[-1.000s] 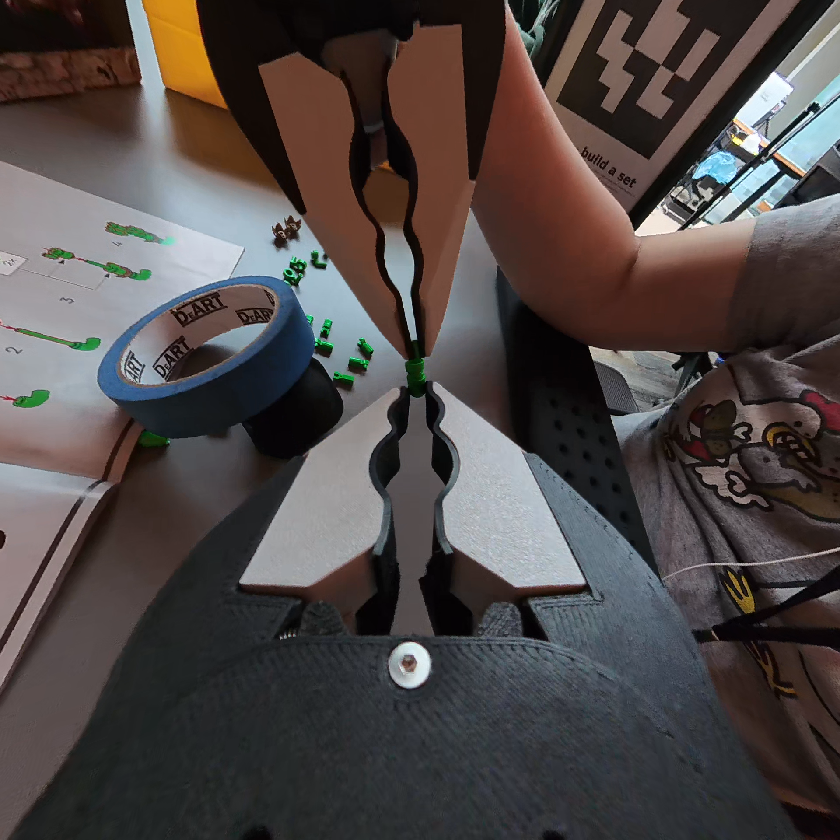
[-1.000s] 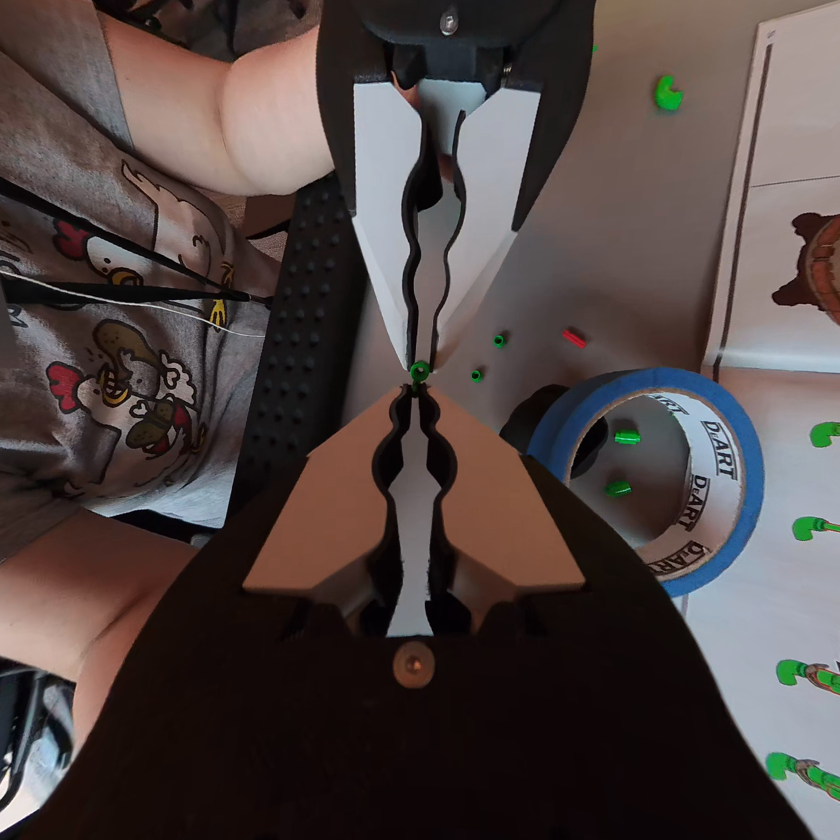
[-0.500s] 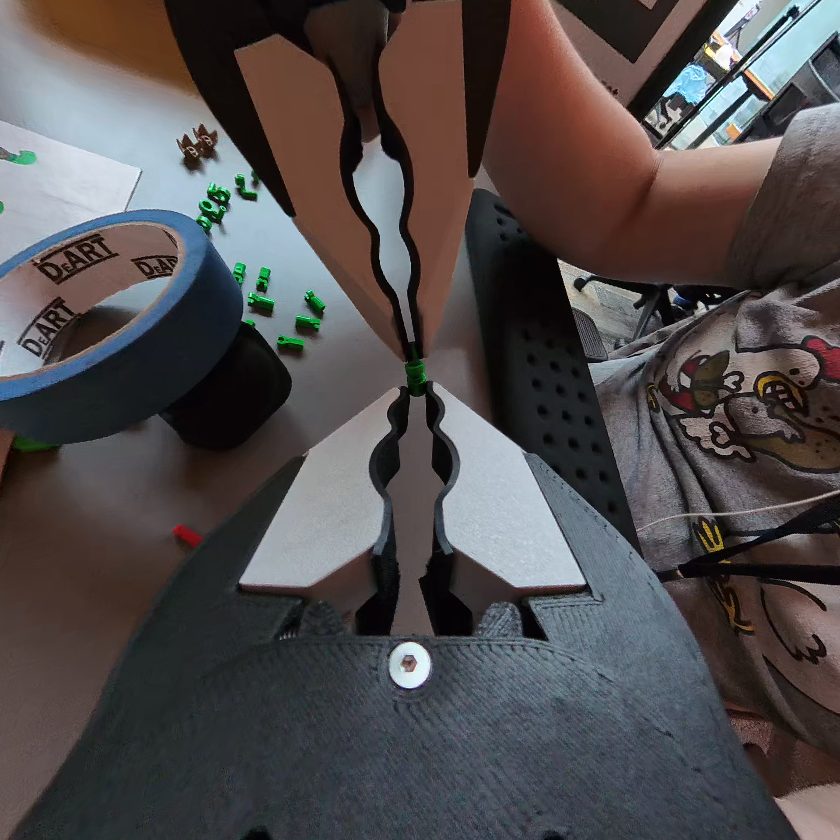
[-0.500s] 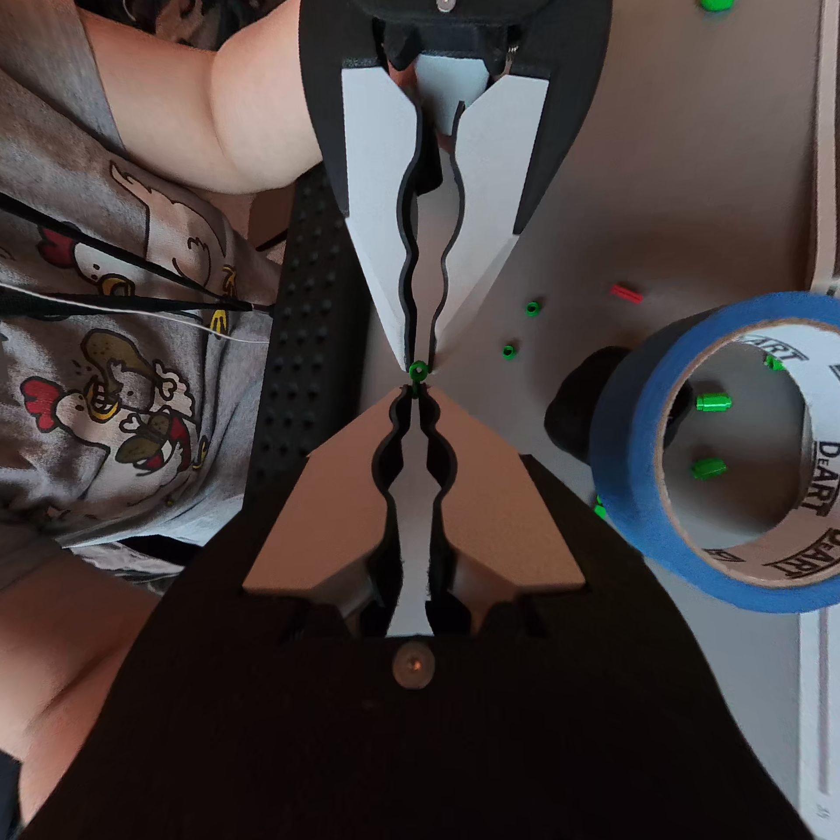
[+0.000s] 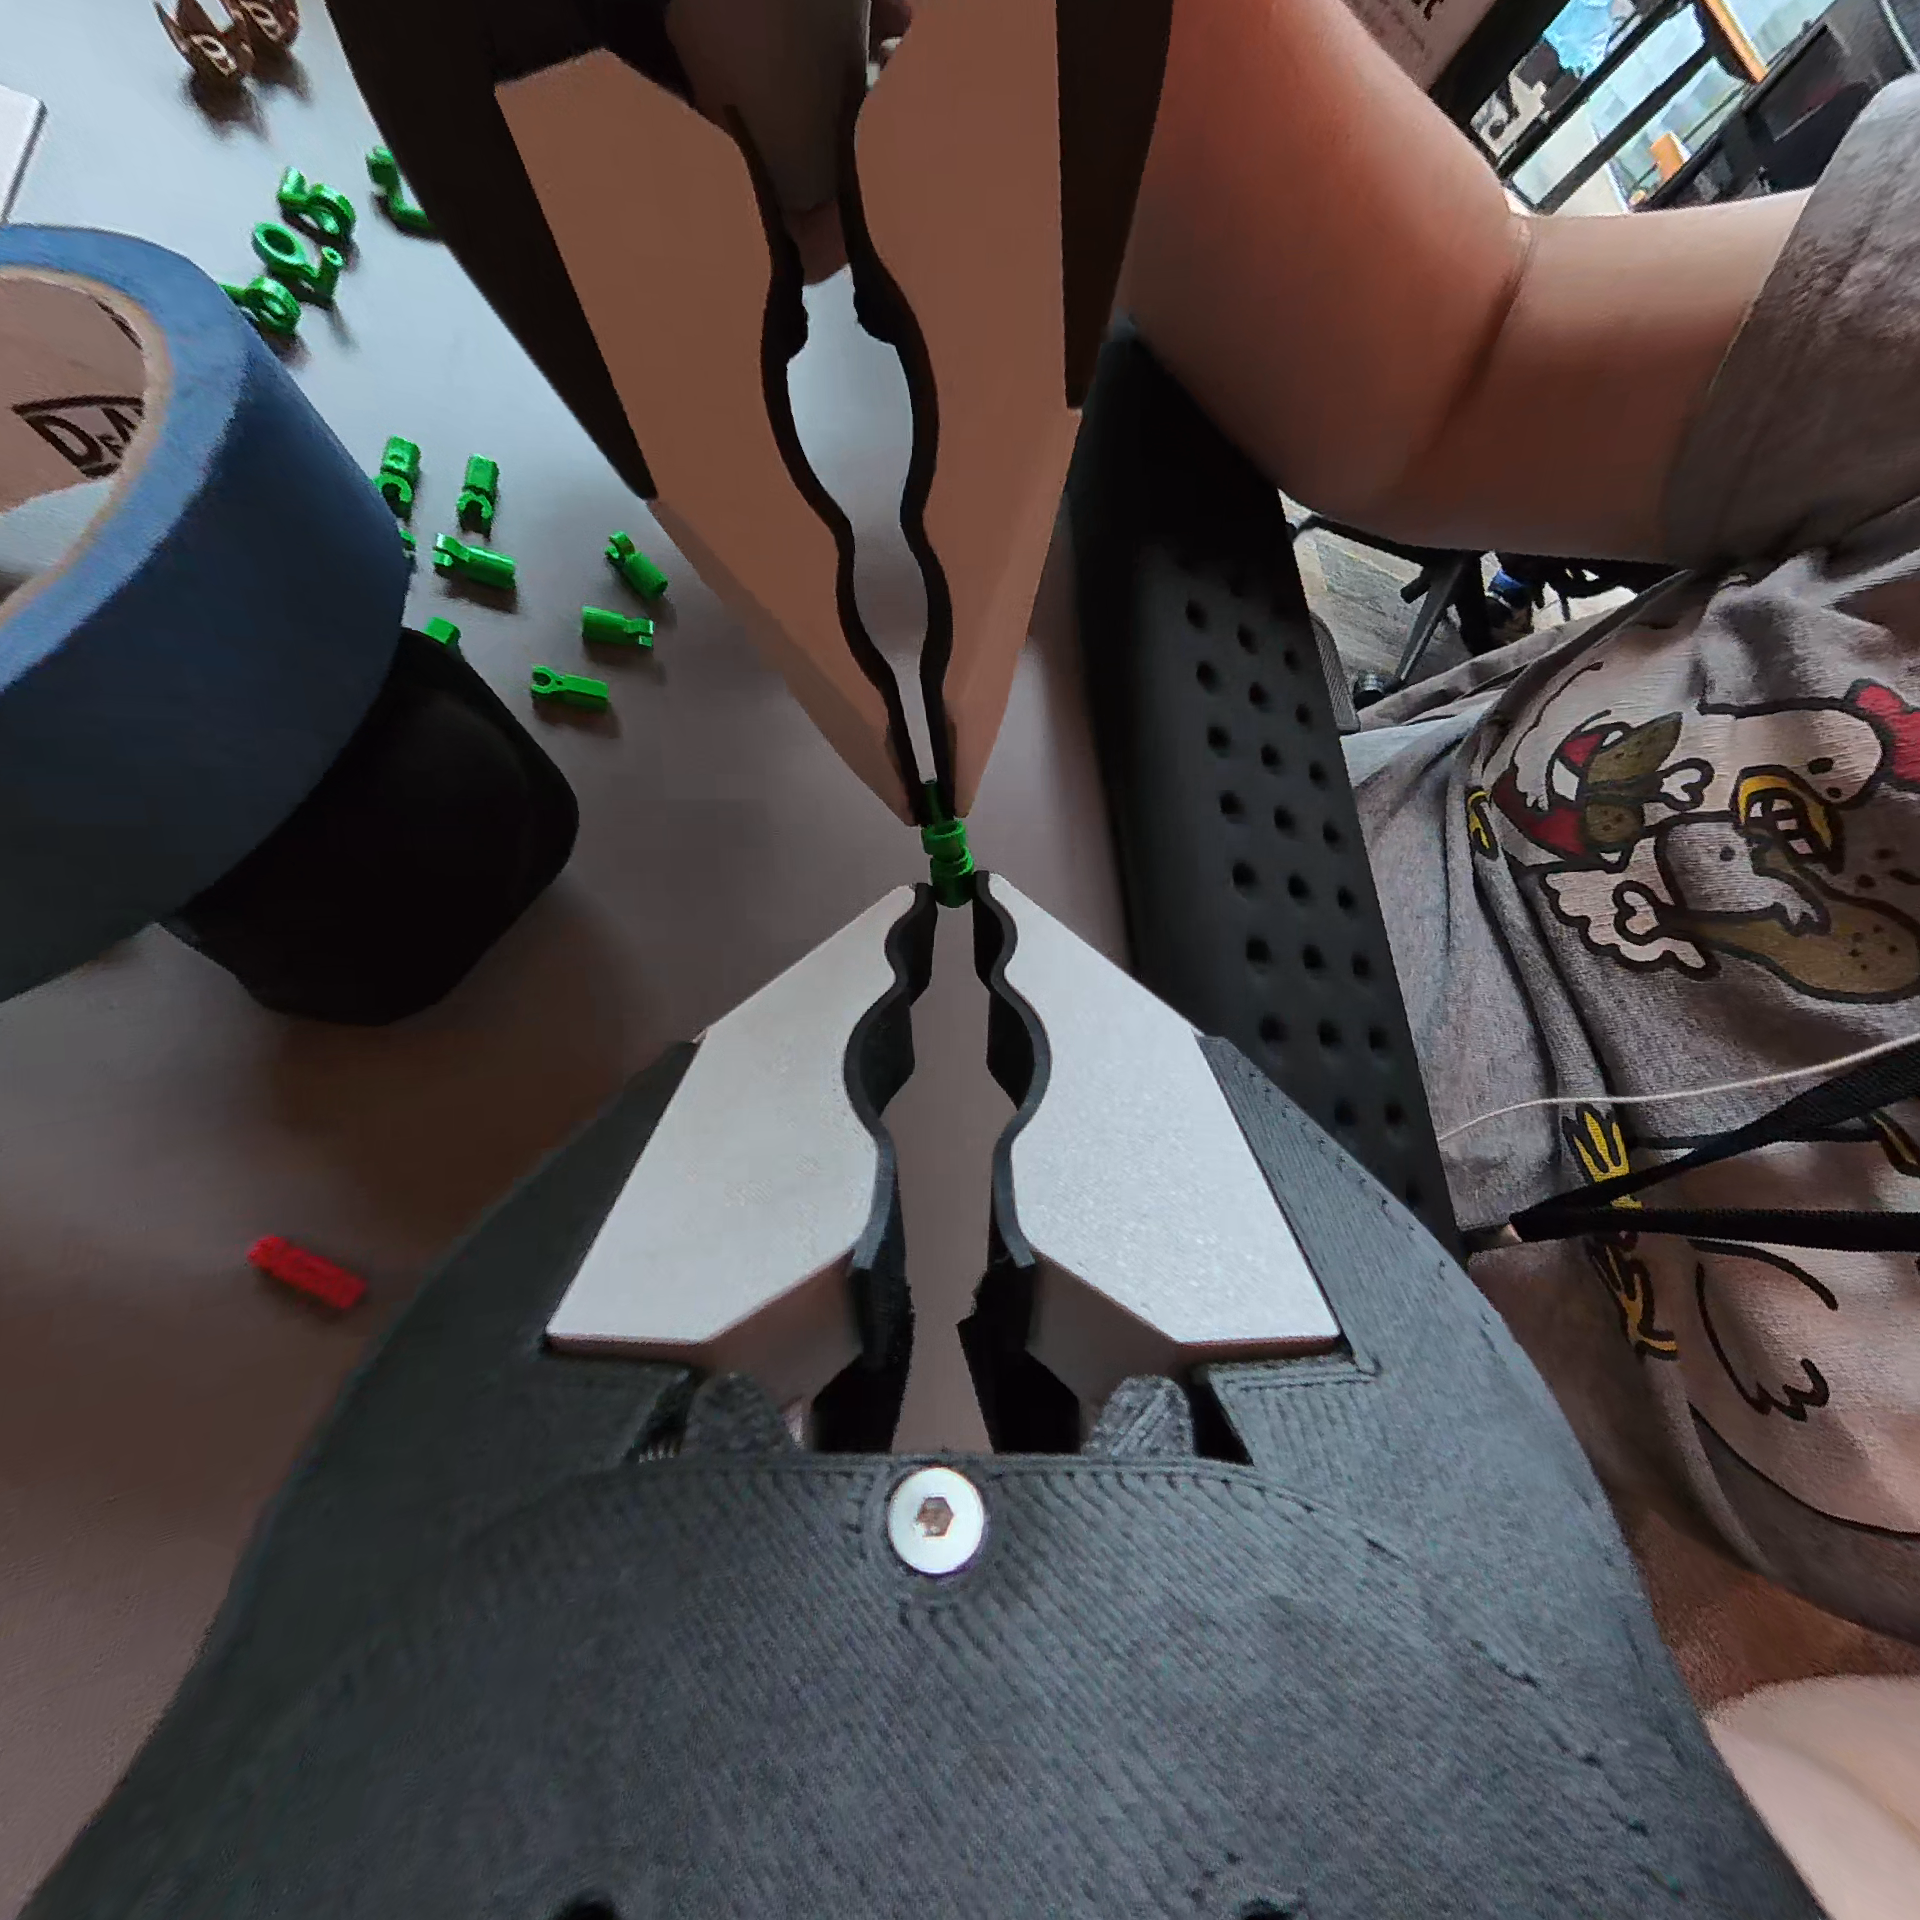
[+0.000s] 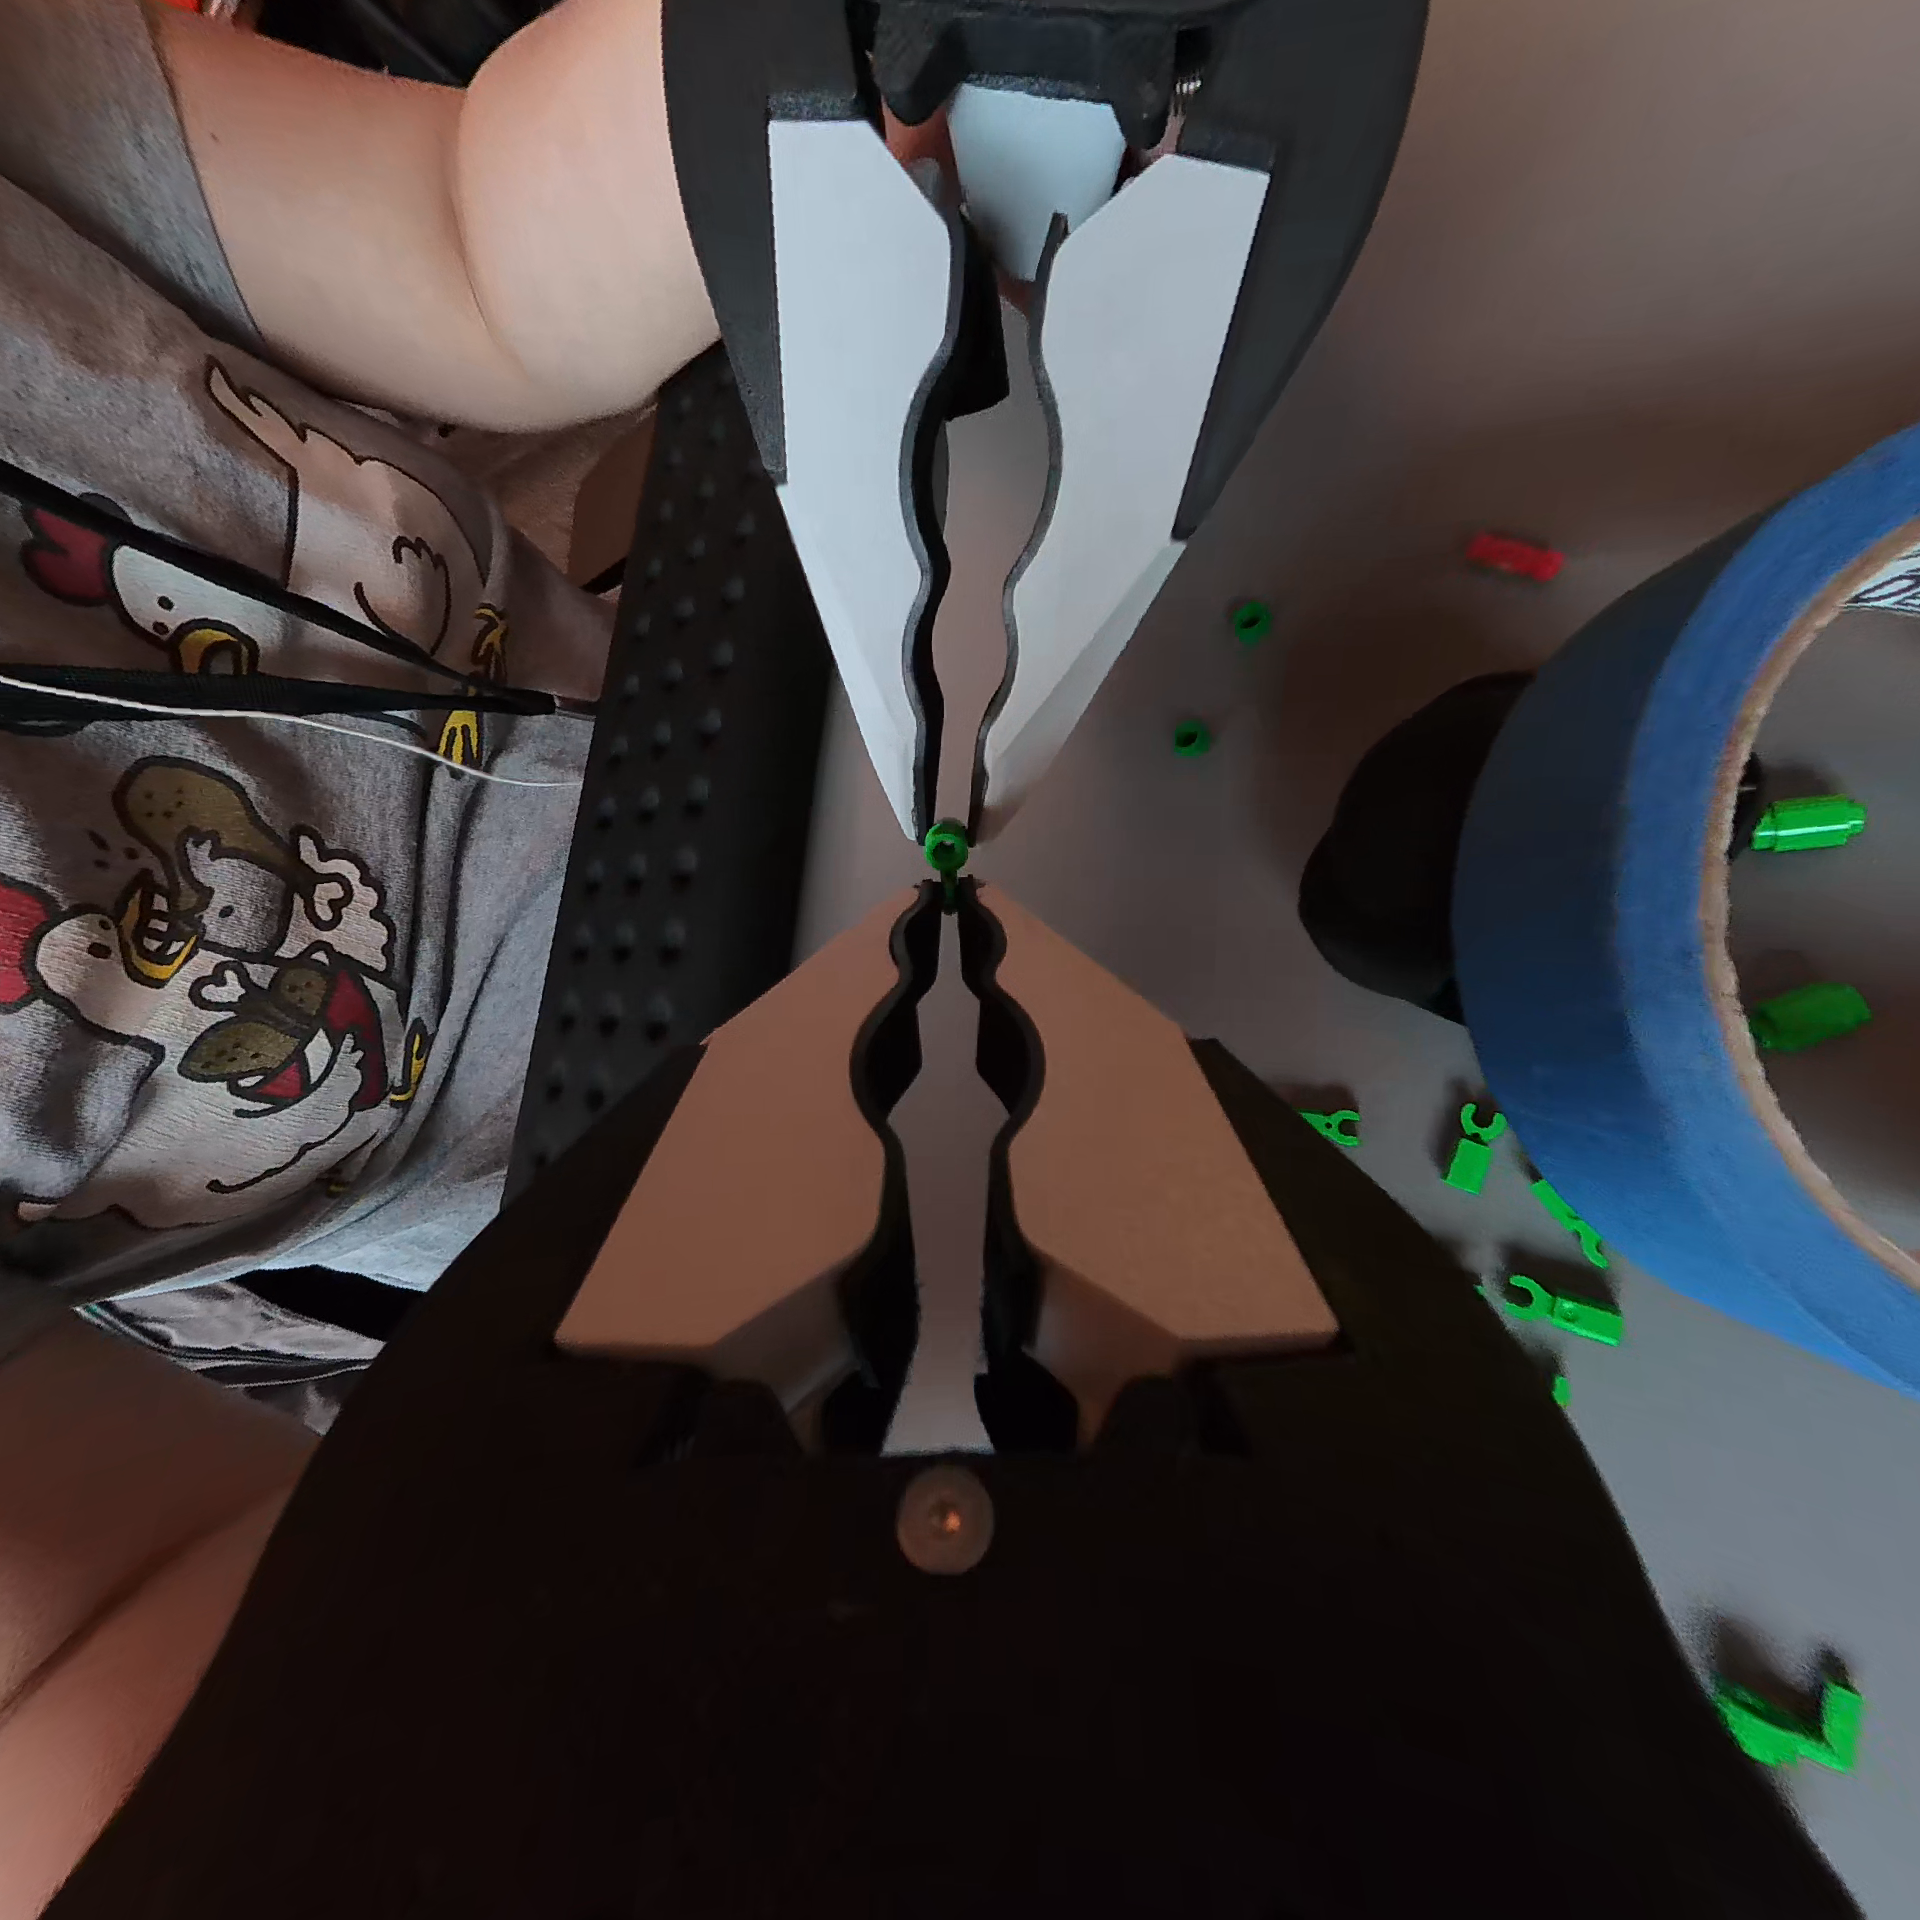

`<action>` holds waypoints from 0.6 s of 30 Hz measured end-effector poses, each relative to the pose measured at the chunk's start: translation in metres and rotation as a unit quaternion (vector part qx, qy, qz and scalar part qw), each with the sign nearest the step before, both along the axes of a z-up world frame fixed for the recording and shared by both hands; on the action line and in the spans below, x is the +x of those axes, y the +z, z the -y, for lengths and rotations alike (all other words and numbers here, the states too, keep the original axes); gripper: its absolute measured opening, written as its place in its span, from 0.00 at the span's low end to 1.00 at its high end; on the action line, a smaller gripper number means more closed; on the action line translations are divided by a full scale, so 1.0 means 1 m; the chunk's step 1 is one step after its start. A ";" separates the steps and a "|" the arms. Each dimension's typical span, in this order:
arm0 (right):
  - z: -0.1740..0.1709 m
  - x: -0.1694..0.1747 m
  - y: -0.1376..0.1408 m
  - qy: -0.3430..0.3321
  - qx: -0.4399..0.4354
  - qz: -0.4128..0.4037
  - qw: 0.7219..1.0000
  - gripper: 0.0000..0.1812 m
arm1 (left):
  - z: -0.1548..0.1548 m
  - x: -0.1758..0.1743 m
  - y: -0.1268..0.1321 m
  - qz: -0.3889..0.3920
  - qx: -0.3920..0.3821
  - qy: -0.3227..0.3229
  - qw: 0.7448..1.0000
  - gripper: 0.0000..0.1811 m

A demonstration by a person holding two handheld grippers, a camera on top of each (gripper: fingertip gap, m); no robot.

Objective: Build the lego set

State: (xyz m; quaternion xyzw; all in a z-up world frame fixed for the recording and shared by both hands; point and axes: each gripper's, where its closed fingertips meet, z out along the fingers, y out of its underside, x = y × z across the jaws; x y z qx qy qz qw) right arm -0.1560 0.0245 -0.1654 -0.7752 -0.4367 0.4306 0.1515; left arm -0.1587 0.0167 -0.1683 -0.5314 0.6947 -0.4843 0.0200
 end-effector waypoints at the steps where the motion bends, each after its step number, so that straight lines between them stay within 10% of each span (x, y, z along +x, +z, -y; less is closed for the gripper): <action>1: 0.000 -0.001 -0.001 0.001 0.002 0.001 1.000 0.01 | 0.001 -0.001 -0.002 -0.006 -0.001 -0.003 1.000 0.03; 18: 0.004 -0.003 -0.009 0.007 0.013 0.004 1.000 0.01 | 0.002 -0.004 -0.008 -0.028 -0.007 -0.008 1.000 0.03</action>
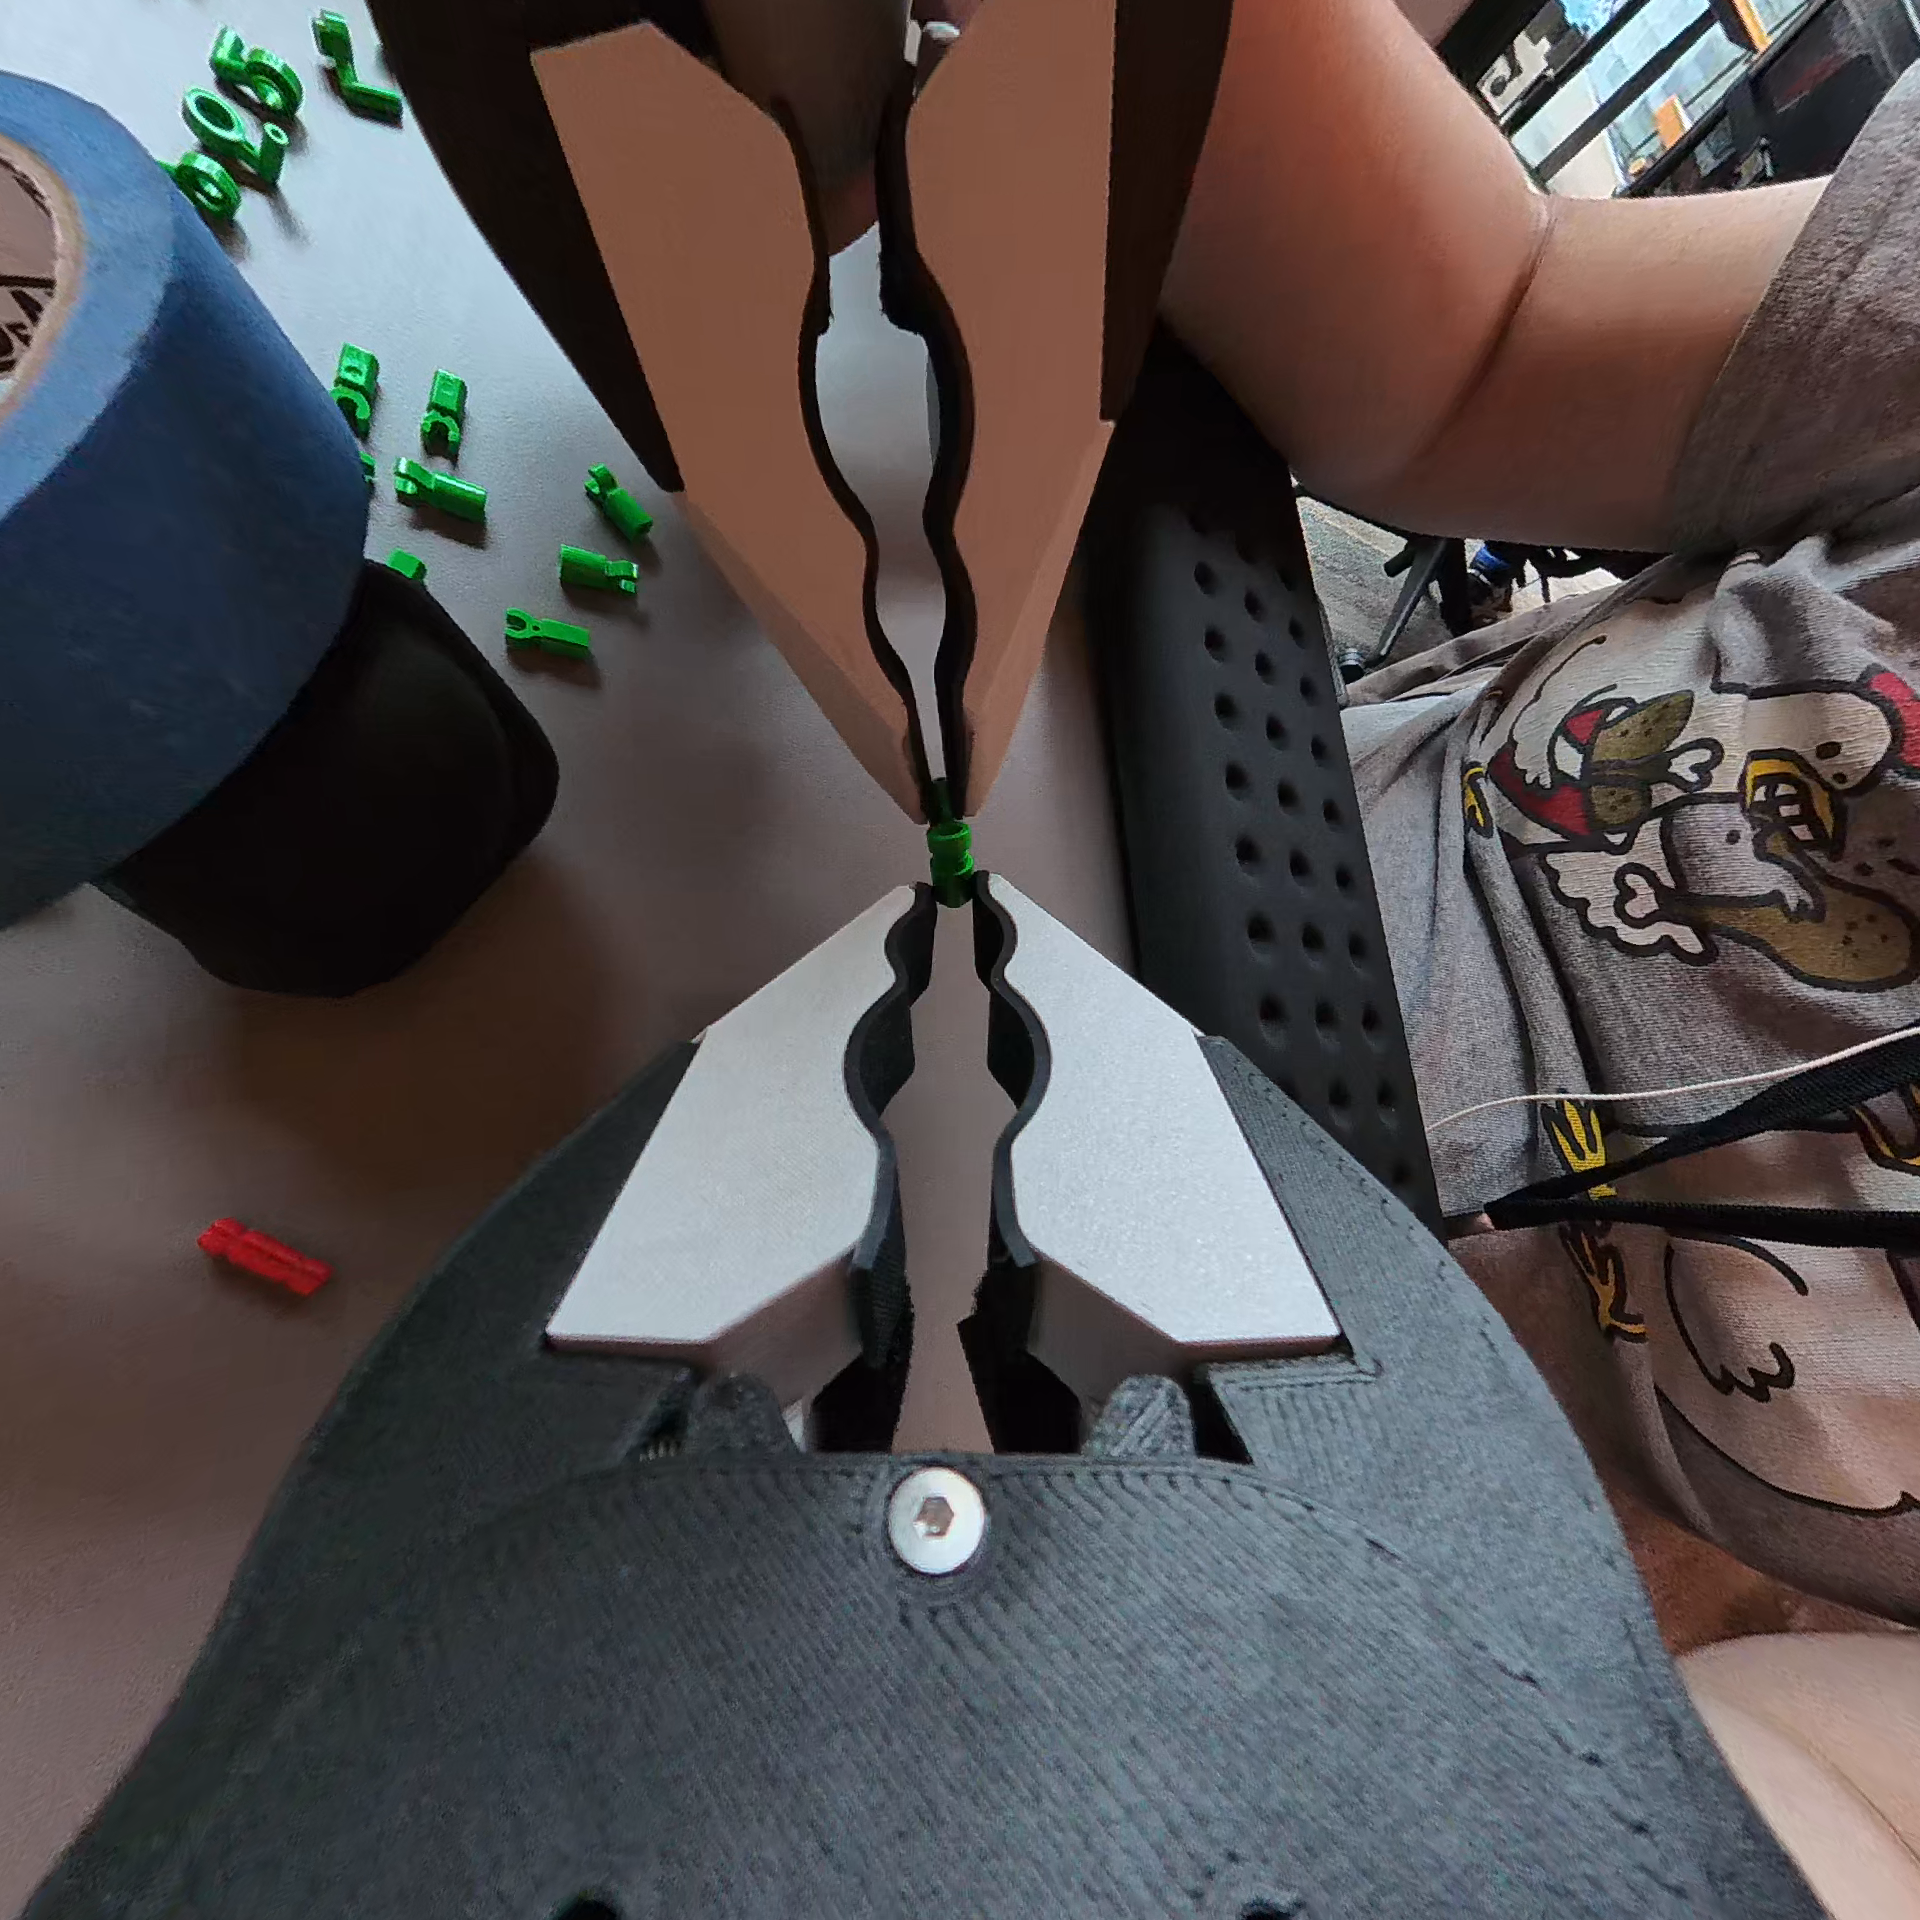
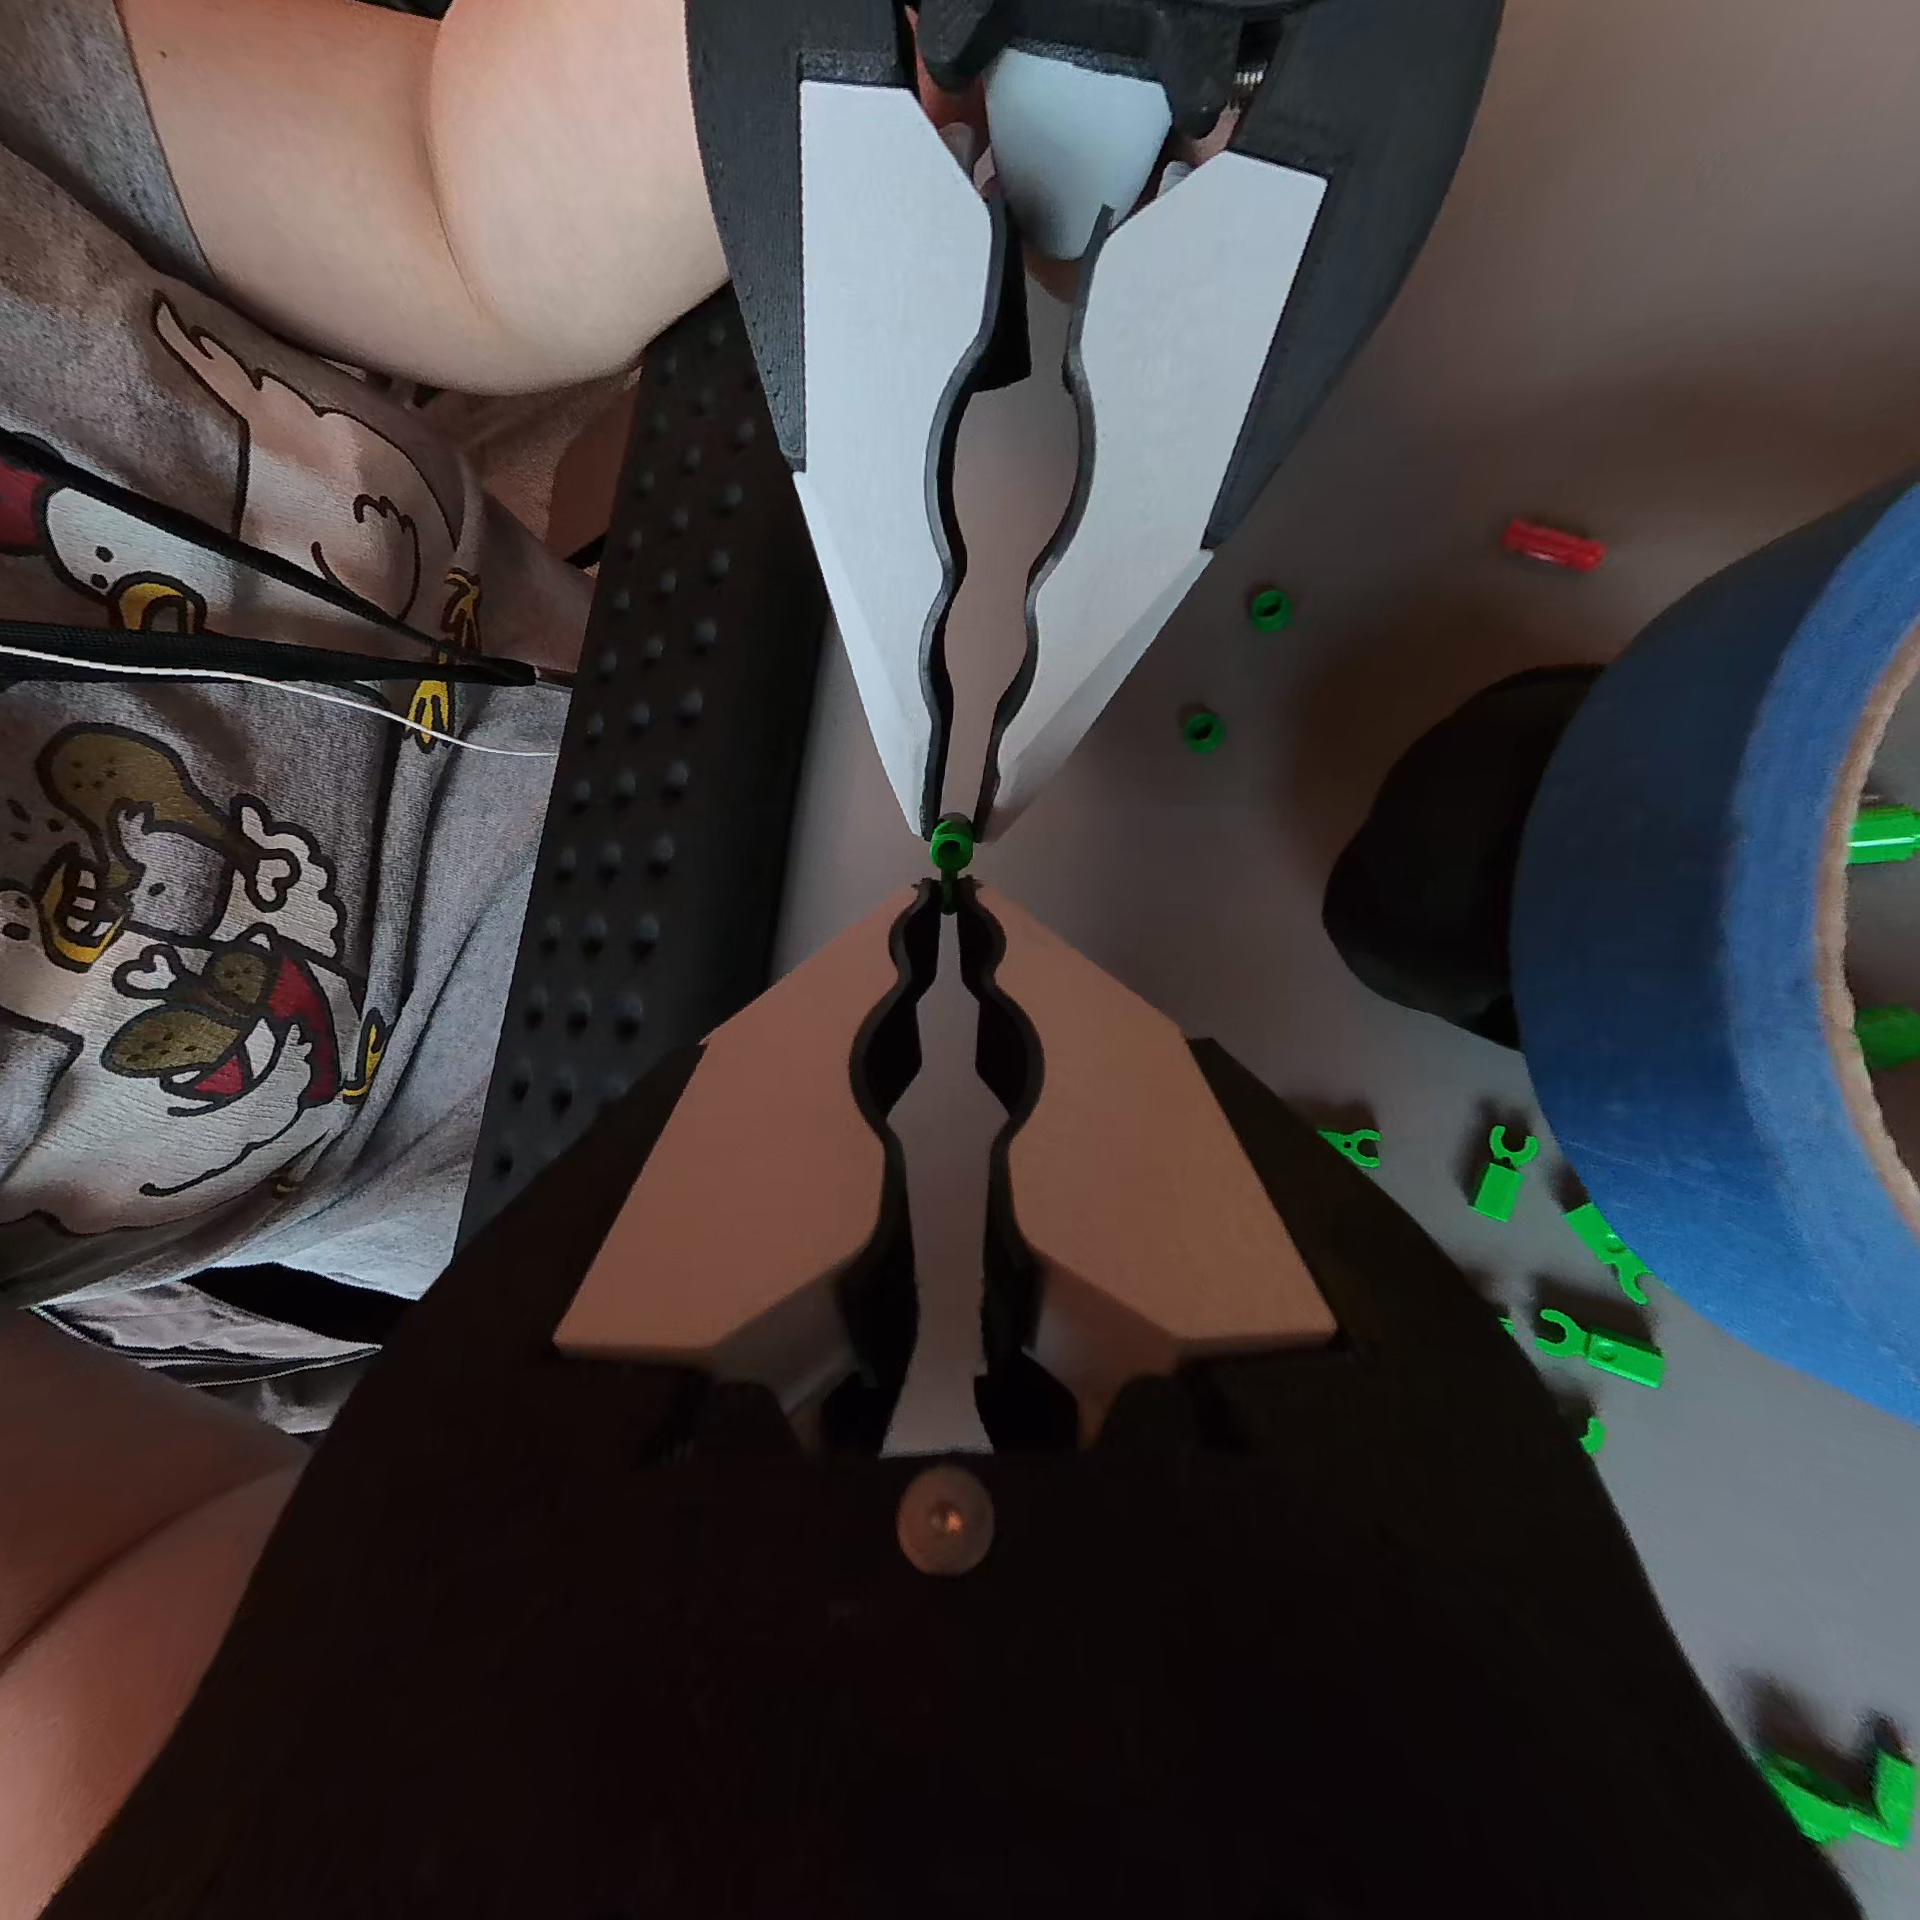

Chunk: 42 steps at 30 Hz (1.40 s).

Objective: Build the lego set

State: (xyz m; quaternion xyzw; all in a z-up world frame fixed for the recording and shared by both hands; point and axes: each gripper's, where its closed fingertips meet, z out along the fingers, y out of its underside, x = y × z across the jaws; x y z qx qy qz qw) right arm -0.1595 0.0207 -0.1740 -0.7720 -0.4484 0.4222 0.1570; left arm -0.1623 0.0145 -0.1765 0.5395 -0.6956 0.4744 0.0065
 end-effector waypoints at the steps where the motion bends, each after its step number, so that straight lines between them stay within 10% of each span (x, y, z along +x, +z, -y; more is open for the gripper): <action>1: 0.001 0.000 0.000 0.001 -0.005 -0.001 1.000 0.01 | 0.000 0.000 0.000 0.000 0.000 -0.001 1.000 0.03; 42: 0.005 -0.008 -0.001 0.023 0.007 -0.011 1.000 0.01 | 0.006 -0.003 -0.005 -0.019 0.007 -0.014 1.000 0.03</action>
